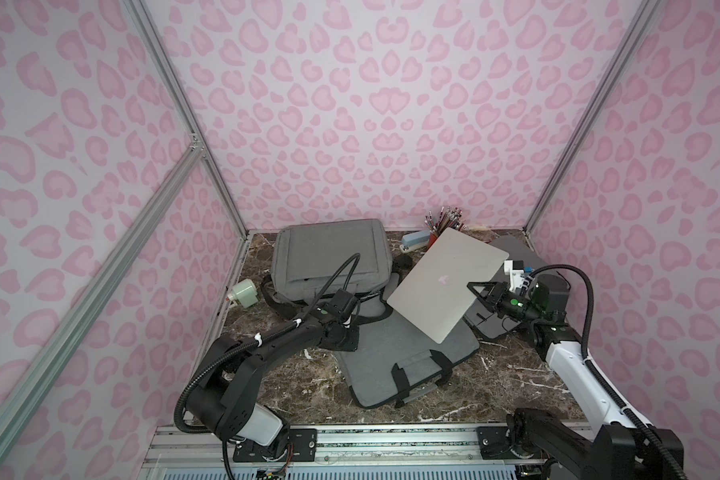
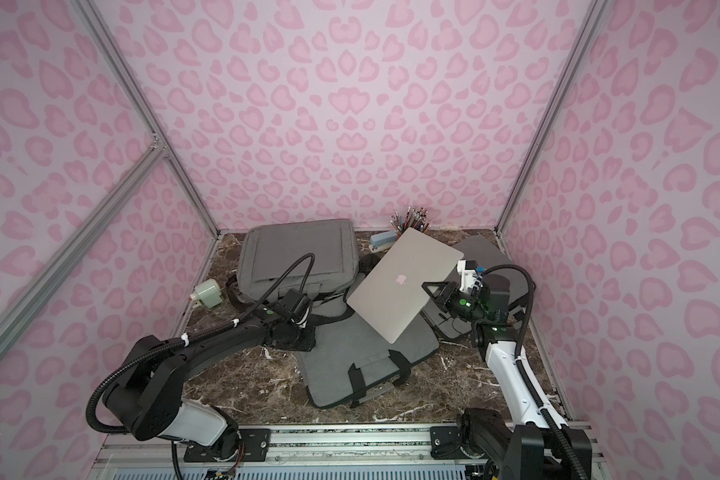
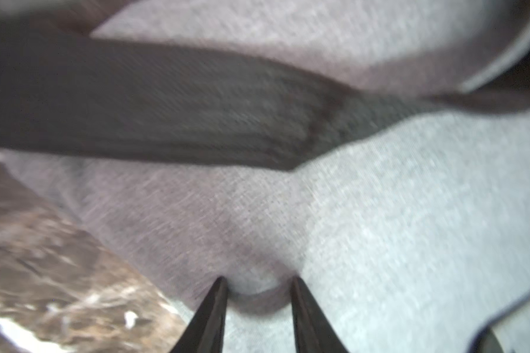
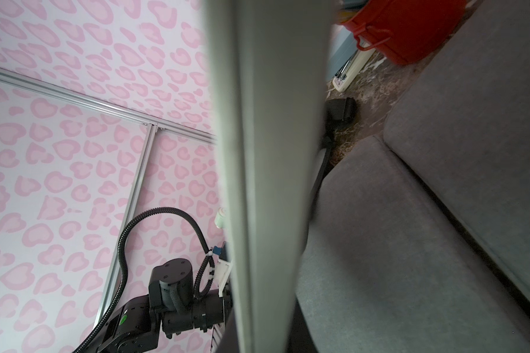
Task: Open the zippered laptop bag and take out the laptop
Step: Adjust the zippered laptop bag at the center of the board.
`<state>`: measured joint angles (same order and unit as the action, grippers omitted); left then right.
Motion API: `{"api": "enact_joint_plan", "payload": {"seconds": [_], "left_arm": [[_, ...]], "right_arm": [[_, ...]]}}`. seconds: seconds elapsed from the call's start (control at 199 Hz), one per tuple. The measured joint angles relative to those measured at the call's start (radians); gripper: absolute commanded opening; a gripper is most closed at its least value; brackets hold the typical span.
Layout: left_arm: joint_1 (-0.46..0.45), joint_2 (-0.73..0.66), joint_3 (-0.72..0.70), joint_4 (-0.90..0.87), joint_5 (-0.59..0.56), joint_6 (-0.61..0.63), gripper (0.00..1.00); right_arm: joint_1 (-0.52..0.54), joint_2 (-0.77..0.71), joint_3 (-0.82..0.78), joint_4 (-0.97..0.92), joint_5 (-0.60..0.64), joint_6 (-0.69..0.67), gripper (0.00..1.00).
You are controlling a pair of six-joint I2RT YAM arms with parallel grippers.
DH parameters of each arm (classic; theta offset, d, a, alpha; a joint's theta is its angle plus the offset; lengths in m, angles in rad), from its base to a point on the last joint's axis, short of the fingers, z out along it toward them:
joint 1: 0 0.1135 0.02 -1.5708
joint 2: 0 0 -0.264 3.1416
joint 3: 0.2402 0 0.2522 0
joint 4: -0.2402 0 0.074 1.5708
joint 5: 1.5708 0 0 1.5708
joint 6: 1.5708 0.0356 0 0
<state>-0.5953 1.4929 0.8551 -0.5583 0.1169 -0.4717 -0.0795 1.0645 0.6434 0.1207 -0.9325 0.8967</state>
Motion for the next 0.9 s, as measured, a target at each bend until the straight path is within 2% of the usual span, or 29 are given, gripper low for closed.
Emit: {"api": "enact_joint_plan", "payload": {"seconds": [0.176,0.316,0.412,0.553,0.708,0.904], "left_arm": [[0.008,-0.066,0.055,-0.133,0.067,-0.005,0.44],[0.071,-0.100,0.121,-0.202,0.024,0.021,0.54],[0.132,-0.093,0.143,-0.228,-0.021,0.044,0.58],[0.214,-0.025,0.160,-0.209,-0.072,0.077,0.60],[0.243,0.053,0.182,-0.151,-0.094,0.091,0.62],[0.257,0.132,0.161,-0.054,-0.030,0.098,0.62]], "right_arm": [[0.000,0.003,0.017,-0.008,-0.034,-0.028,0.00],[0.002,0.016,0.040,-0.063,-0.064,-0.071,0.00],[0.008,0.029,0.058,-0.097,-0.083,-0.106,0.00],[0.043,0.045,0.060,-0.117,-0.088,-0.129,0.00],[0.099,0.057,0.061,-0.127,-0.085,-0.141,0.00],[0.120,0.069,0.061,-0.127,-0.077,-0.145,0.00]]}}
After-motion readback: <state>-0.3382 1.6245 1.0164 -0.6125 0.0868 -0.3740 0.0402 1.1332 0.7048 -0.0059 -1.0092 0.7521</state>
